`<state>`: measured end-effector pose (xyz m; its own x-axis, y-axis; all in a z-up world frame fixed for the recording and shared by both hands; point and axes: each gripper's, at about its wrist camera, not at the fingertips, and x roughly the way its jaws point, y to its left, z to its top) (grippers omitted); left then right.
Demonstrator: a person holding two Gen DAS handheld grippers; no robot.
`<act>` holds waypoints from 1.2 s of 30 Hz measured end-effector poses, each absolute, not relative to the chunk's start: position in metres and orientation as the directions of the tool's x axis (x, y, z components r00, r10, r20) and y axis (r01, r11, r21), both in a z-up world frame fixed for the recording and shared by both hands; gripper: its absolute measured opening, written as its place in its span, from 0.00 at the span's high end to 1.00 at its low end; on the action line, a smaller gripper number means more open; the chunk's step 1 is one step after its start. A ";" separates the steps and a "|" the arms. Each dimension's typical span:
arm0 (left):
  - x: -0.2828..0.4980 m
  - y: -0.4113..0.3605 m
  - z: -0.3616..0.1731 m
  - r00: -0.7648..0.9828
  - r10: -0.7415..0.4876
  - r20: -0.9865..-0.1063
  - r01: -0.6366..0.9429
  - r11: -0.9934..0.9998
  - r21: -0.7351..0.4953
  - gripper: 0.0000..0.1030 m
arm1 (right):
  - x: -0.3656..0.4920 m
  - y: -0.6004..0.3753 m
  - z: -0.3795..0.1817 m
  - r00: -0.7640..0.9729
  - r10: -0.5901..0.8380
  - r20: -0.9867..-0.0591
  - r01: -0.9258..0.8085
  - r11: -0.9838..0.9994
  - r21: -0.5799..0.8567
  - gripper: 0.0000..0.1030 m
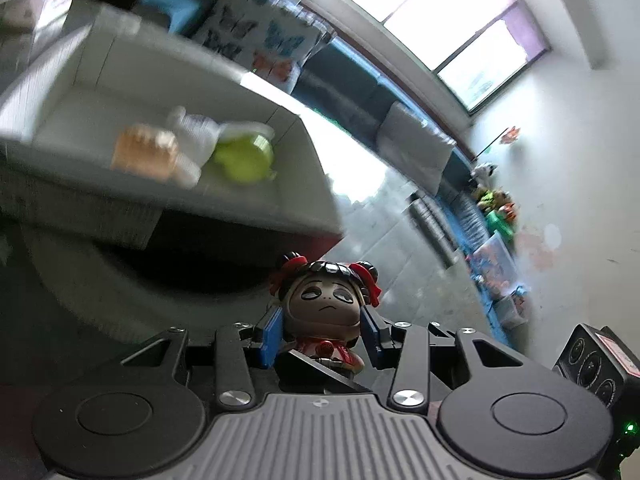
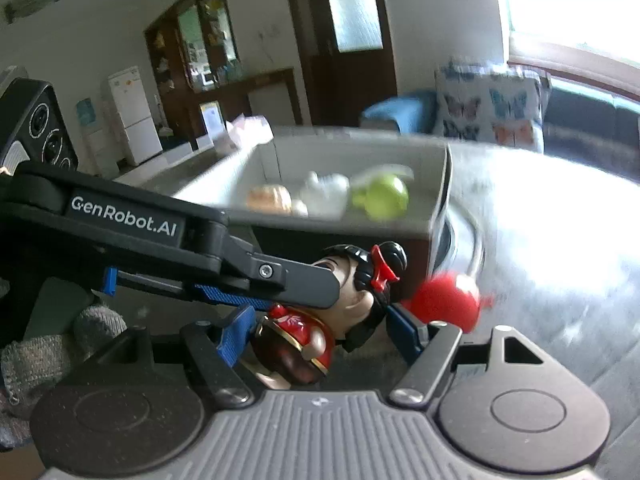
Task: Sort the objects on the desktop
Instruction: 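Lift the doll with the left tool up over the box rim, then lower the doll into the white box and open the left tool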
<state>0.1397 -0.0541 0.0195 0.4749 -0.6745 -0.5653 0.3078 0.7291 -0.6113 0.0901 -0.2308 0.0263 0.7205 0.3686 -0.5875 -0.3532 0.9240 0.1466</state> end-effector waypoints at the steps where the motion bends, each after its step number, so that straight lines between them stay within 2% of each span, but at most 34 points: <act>1: 0.141 -0.053 0.028 0.489 -0.674 -0.553 0.317 0.728 -0.608 0.56 | 0.091 -0.230 0.034 0.729 0.368 -0.577 -0.363 0.923 0.130 0.28; 6: 0.160 -0.050 0.063 0.559 -0.664 -0.497 0.343 0.731 -0.590 0.56 | 0.118 -0.224 0.068 0.766 0.376 -0.521 -0.408 0.911 0.059 0.28; 10: 0.194 -0.047 0.070 0.573 -0.659 -0.488 0.321 0.728 -0.606 0.56 | 0.155 -0.220 0.079 0.769 0.380 -0.514 -0.429 0.903 0.028 0.28; 17: 0.243 -0.047 0.048 0.560 -0.643 -0.523 0.257 0.734 -0.629 0.56 | 0.210 -0.215 0.064 0.728 0.382 -0.569 -0.440 0.897 0.039 0.28; 26: 0.264 -0.045 0.010 0.515 -0.639 -0.571 0.193 0.735 -0.650 0.56 | 0.234 -0.213 0.027 0.671 0.382 -0.636 -0.453 0.890 0.056 0.28; 36: 0.264 -0.058 0.004 0.500 -0.599 -0.625 0.206 0.784 -0.586 0.59 | 0.238 -0.213 0.014 0.642 0.371 -0.671 -0.446 0.892 0.067 0.28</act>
